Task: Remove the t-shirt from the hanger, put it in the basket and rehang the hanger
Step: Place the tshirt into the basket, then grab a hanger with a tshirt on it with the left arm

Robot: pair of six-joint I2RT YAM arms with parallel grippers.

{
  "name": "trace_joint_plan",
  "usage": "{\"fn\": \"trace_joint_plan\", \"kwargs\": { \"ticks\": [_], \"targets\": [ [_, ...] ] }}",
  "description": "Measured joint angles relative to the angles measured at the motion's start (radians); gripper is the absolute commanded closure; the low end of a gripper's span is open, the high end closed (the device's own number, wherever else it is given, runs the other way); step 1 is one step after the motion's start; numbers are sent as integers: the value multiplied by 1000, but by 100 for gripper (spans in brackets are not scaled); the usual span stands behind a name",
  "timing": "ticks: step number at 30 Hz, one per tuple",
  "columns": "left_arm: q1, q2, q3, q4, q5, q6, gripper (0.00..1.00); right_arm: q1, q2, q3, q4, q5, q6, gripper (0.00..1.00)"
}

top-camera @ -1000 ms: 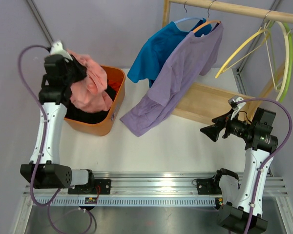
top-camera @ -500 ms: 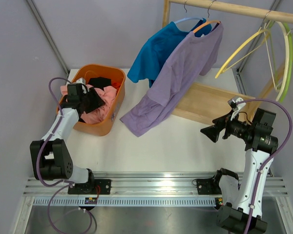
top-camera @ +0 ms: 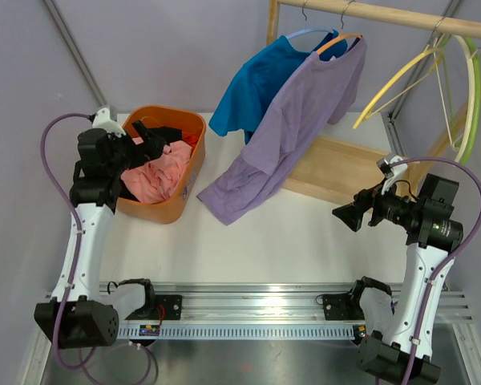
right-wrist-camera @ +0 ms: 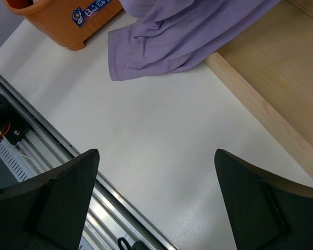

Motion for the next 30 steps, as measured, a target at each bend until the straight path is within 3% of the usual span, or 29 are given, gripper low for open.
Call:
{"fn": "trace_joint_plan", "kwargs": {
  "ticks": [4, 15, 23, 30],
  "targets": [
    [0, -93, 11, 7, 3, 7, 1, 0, 10, 33, -34, 23, -11, 1],
    [-35, -149, 53, -15, 85, -10, 1, 0, 10, 46, -70, 62, -23, 0],
    [-337, -132, 283, -117, 21, 75, 1, 0, 24, 25, -19, 16, 11, 1],
    [-546, 18, 481, -110, -58, 137, 2, 0, 28, 16, -21, -31, 2, 0]
  ]
}}
